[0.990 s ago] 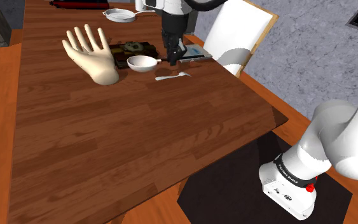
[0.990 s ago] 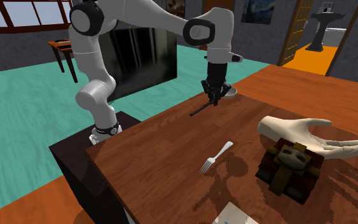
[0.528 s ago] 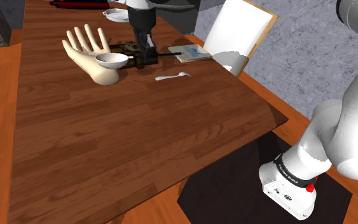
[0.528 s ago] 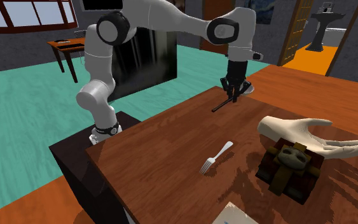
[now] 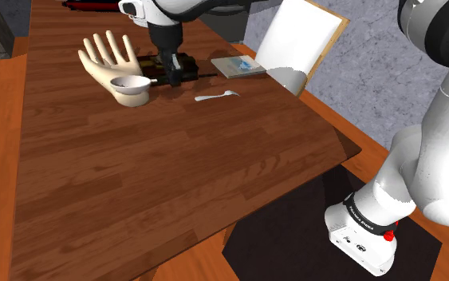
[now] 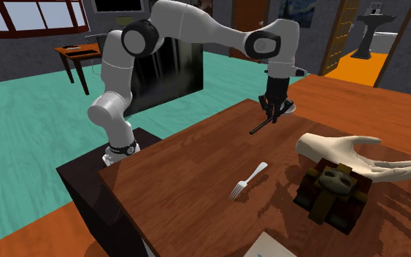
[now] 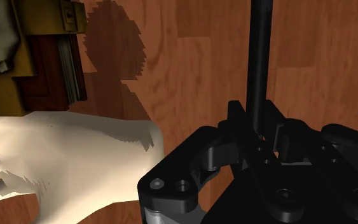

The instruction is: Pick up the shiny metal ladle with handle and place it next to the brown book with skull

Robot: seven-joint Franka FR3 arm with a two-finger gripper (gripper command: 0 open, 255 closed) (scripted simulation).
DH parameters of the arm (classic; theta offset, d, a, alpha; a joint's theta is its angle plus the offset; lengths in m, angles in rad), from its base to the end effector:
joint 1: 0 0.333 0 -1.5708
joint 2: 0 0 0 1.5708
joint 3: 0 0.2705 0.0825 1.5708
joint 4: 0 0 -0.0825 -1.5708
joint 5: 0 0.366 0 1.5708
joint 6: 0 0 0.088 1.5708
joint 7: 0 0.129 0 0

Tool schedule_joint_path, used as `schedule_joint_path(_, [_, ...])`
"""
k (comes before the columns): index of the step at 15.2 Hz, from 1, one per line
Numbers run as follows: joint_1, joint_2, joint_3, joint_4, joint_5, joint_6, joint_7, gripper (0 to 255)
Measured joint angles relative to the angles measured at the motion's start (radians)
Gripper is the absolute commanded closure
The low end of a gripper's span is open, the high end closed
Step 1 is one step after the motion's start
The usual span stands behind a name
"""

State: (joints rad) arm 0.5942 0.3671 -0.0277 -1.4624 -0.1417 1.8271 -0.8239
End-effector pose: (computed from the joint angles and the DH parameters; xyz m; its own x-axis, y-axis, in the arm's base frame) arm 0.5442 0.3313 0.4140 0.1463 0.9830 -0.1109 0.9861 -0.1360 0.0957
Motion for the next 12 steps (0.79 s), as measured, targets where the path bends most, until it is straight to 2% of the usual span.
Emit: schedule_joint_path(12, [-0.002,0.026,-0.001,-0.124,-0.006,0.149,0.020,255])
